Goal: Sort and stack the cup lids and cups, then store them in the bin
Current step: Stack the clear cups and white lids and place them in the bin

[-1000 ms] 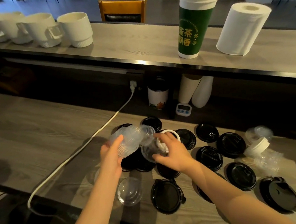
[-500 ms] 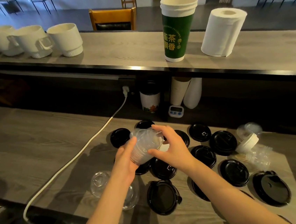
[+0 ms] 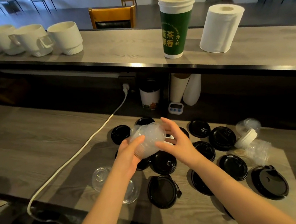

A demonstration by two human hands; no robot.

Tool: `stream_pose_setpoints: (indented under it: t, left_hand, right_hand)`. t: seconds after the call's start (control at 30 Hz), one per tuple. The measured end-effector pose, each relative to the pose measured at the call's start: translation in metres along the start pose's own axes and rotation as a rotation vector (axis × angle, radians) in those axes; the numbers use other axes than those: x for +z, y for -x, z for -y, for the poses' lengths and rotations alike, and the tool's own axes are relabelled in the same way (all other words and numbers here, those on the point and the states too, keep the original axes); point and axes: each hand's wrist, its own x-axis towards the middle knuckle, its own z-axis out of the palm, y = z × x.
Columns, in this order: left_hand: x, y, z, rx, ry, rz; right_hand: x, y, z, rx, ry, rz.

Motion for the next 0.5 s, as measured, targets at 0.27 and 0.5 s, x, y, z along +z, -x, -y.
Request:
stream_pose_setpoints:
  t: [0.27,0.5]
  left_hand:
    - [-0.020,0.014,0.002,0.004,-0.035,0.186]
    - [-0.021,0.021,0.014,-0.025,-0.343,0.147]
  right_hand:
    - [0.008,0.006,-0.004,0.239,-0.223,0.238]
    - [0.012,0.027,-0.009,0.193,-0.234,0.142]
